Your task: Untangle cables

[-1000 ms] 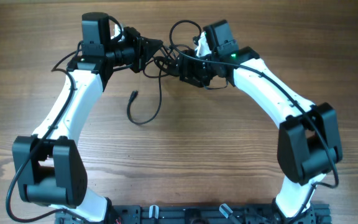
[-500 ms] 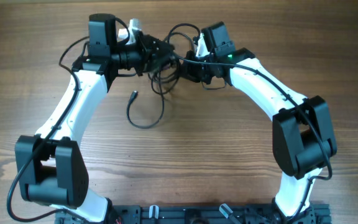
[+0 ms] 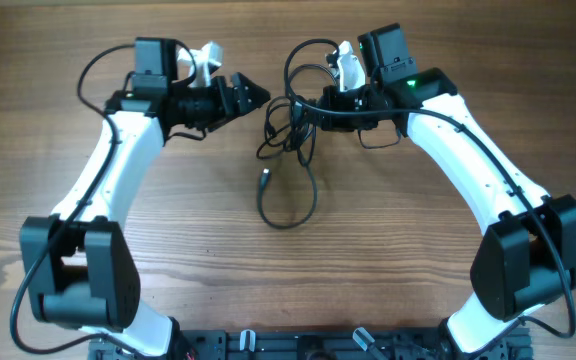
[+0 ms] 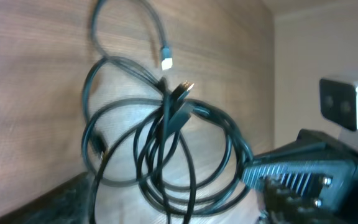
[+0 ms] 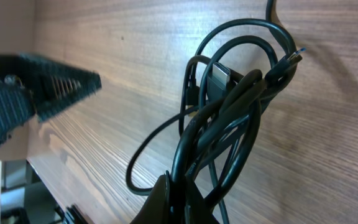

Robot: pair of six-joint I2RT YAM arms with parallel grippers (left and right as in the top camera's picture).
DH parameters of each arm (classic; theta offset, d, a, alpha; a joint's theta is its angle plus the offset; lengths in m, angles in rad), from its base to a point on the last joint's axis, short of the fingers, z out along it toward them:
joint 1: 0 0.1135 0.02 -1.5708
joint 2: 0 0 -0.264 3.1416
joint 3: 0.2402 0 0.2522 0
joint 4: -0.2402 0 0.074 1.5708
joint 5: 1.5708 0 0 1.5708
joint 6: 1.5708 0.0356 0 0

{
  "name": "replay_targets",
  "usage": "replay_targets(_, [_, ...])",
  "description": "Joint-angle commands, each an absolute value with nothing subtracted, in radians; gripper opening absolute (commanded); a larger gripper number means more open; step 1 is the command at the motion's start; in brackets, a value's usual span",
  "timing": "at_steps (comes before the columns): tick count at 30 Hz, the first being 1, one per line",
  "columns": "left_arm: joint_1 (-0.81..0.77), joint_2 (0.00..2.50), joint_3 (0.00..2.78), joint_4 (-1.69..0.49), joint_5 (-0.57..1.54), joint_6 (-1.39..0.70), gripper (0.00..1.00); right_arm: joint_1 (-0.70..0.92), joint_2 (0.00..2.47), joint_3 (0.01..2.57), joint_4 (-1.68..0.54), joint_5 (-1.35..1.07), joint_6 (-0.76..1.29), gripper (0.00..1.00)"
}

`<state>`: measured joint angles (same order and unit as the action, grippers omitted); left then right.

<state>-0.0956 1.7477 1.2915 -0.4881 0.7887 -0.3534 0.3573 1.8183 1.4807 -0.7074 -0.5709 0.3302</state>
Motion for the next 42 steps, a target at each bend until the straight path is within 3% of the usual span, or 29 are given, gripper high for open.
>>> replay_targets(1, [-0.150, 1.824, 1.294, -0.430, 0.777, -0.358, 0.69, 0.362, 1.778, 1.486, -0.719, -0.604, 0.271, 0.04])
replay_targets(3, [-0.181, 1.861, 1.294, -0.419, 0.760, -0.382, 0.60, 0.362, 1.752, 1.486, -0.717, -0.604, 0.272, 0.04])
replay_targets(6, [-0.236, 1.892, 1.294, -0.406, 0.751, -0.382, 0.56, 0.362, 1.710, 1.486, -0.707, -0.604, 0.283, 0.04])
replay_targets(8, [-0.297, 1.908, 1.294, -0.400, 0.634, -0.429, 0.51, 0.363, 1.703, 1.486, -0.693, -0.604, 0.292, 0.04])
replay_targets(10, [-0.347, 1.914, 1.294, -0.398, 0.504, -0.518, 0.35, 0.362, 1.703, 1.486, -0.697, -0.604, 0.292, 0.04])
replay_targets(14, [-0.362, 1.913, 1.294, -0.375, 0.496, -0.537, 0.22, 0.362, 1.703, 1.486, -0.700, -0.603, 0.299, 0.04])
replay_targets(17, [-0.361, 1.913, 1.296, -0.362, 0.498, -0.537, 0.04, 0.362, 1.704, 1.485, -0.729, -0.482, 0.378, 0.04])
replay_targets(21, [-0.333, 1.886, 1.312, -0.358, 0.556, -0.536, 0.04, 0.362, 1.708, 1.483, -0.783, -0.384, 0.403, 0.04])
replay_targets(26, [-0.295, 1.801, 1.328, -0.347, 0.744, -0.531, 0.04, 0.361, 1.711, 1.483, -0.747, -0.486, 0.311, 0.04])
replay_targets(27, [-0.294, 1.792, 1.328, -0.358, 0.744, -0.532, 0.04, 0.358, 1.711, 1.483, -0.730, -0.507, 0.315, 0.32])
replay_targets(28, [-0.294, 1.792, 1.328, -0.367, 0.744, -0.532, 0.04, 0.359, 1.711, 1.483, -0.718, -0.522, 0.315, 0.66])
replay_targets(32, [-0.294, 1.792, 1.328, -0.371, 0.679, -0.532, 0.04, 0.361, 1.711, 1.480, -0.783, -0.414, 0.485, 0.72])
replay_targets(42, [-0.298, 1.794, 1.328, -0.488, 0.451, -0.533, 0.04, 0.359, 1.711, 1.480, -0.781, -0.285, 0.603, 0.81])
